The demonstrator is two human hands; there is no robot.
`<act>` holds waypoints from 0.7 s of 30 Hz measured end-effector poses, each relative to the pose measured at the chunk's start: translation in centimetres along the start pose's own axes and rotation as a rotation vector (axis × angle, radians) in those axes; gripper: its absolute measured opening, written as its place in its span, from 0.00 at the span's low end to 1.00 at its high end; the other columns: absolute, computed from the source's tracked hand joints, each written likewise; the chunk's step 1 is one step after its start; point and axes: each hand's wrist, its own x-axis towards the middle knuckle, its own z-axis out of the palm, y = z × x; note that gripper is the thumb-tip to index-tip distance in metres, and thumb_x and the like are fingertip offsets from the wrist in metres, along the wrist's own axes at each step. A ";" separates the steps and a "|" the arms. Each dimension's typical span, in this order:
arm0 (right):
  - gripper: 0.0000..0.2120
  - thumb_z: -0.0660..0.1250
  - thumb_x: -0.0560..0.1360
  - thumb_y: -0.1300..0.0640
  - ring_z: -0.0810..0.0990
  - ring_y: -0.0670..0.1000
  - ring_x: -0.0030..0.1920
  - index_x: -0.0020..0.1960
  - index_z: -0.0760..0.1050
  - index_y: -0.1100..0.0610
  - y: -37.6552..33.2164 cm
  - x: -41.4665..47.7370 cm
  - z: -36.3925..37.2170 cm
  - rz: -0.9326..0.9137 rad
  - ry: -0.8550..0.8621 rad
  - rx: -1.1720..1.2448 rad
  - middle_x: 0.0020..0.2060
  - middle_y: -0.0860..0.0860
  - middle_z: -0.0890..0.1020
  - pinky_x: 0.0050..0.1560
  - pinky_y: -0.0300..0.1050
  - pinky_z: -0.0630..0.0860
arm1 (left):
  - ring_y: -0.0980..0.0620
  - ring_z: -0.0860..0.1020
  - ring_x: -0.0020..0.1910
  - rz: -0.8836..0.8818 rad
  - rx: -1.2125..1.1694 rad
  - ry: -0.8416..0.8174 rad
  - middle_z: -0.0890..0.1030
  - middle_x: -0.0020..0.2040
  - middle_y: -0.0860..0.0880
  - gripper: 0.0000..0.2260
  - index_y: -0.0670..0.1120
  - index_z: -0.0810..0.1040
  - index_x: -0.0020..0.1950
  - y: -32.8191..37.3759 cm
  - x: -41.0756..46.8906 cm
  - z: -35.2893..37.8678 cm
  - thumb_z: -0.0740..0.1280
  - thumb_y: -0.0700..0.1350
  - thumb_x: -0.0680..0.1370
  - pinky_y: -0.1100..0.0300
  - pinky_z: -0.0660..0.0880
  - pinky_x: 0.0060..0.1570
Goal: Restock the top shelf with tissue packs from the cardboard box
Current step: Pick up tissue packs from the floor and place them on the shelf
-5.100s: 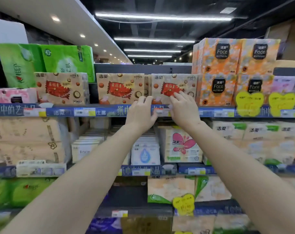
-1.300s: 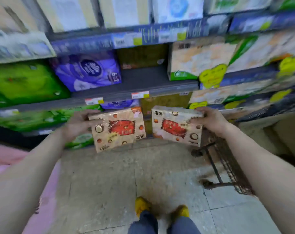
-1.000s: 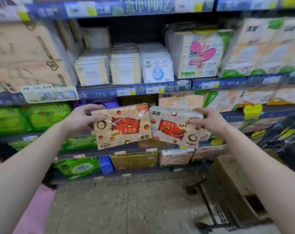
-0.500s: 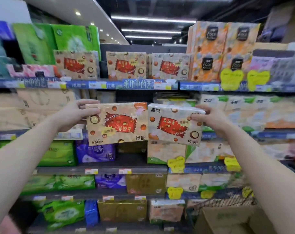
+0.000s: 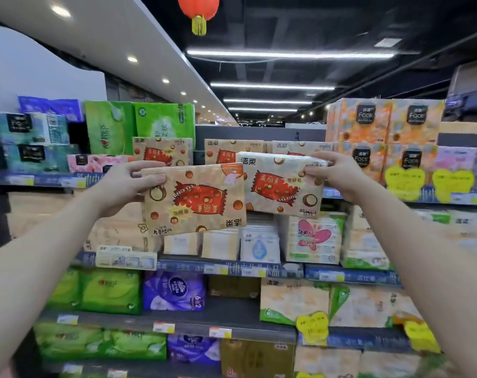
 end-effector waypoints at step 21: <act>0.25 0.73 0.78 0.52 0.83 0.52 0.54 0.74 0.72 0.47 -1.2 19.5 12.3 -0.259 0.089 -0.212 0.63 0.51 0.78 0.46 0.48 0.84 | 0.50 0.88 0.48 0.144 -0.013 0.011 0.89 0.49 0.50 0.17 0.58 0.82 0.59 -2.0 20.0 -6.3 0.76 0.49 0.71 0.55 0.85 0.42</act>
